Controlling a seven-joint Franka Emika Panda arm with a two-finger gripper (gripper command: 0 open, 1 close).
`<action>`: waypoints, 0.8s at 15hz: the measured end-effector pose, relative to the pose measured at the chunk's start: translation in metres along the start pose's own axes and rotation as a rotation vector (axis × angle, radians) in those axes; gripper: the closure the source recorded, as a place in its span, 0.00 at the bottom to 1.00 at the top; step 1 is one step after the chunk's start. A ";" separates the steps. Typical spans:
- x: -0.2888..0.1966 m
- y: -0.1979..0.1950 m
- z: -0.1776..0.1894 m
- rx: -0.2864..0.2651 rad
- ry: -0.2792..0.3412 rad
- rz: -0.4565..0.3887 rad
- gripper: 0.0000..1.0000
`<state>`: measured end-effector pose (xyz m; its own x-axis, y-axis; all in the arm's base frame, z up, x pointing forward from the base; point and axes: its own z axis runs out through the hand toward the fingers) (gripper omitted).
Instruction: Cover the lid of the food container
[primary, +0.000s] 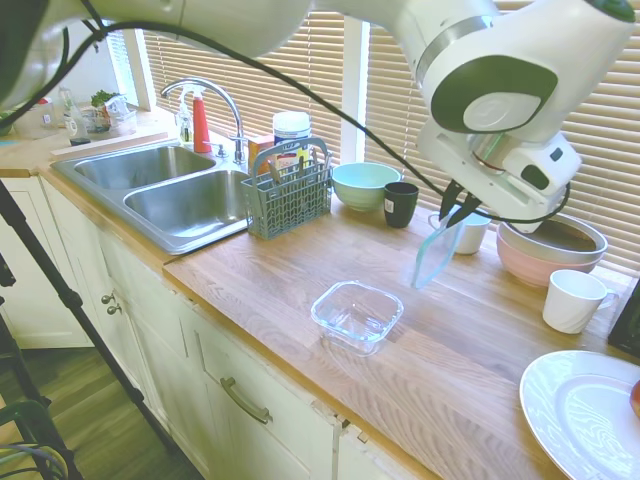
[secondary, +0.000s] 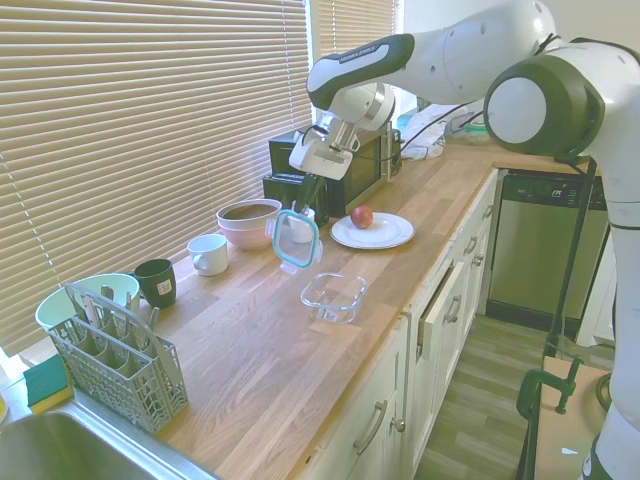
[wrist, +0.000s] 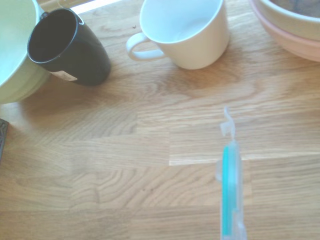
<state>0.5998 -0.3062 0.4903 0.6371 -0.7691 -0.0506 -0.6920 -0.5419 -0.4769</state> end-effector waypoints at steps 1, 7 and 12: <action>0.000 0.006 -0.009 -0.008 0.009 -0.002 1.00; -0.043 0.057 -0.058 -0.075 0.038 -0.023 1.00; -0.084 0.077 -0.047 -0.138 0.040 -0.062 1.00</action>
<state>0.4768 -0.2999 0.4992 0.6681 -0.7440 0.0115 -0.6934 -0.6281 -0.3531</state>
